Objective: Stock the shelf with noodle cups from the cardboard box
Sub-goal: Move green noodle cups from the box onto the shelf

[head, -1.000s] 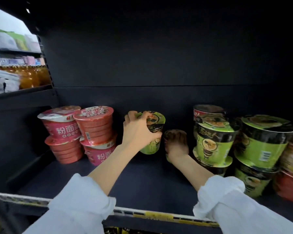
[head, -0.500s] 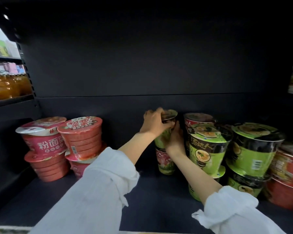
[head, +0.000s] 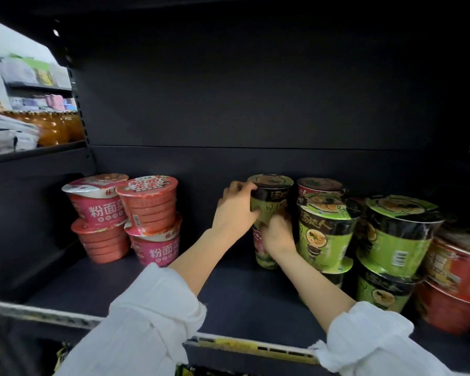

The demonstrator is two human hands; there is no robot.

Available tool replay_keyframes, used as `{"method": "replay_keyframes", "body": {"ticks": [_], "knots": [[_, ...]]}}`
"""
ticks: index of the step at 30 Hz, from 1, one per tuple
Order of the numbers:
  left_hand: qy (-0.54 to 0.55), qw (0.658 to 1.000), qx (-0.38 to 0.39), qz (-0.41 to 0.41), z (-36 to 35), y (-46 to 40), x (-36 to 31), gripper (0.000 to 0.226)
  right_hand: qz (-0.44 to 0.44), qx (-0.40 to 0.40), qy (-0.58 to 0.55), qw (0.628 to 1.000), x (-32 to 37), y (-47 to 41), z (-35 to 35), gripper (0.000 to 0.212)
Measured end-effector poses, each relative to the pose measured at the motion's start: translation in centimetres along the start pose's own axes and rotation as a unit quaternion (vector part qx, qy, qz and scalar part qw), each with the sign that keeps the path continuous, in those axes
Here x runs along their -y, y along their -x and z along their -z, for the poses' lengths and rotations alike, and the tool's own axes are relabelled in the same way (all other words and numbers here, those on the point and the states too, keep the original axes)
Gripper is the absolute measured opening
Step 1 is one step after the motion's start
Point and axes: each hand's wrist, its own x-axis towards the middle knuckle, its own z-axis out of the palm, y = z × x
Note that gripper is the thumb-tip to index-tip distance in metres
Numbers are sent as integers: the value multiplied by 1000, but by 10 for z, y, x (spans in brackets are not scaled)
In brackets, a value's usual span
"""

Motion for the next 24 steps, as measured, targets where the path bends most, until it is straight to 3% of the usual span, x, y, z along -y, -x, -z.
{"method": "replay_keyframes", "body": {"ticks": [6, 10, 17, 24], "knots": [[57, 997, 5, 51, 27, 81, -17, 26, 94, 8, -42, 995, 7, 86, 43, 36], [123, 991, -21, 57, 33, 159, -43, 18, 144, 24, -35, 989, -9, 168, 95, 39], [191, 981, 16, 37, 16, 282, -152, 13, 77, 16, 14, 997, -79, 308, 196, 30], [232, 956, 179, 12, -39, 378, -286, 14, -60, 29, 118, 991, -190, 405, 302, 26]]}}
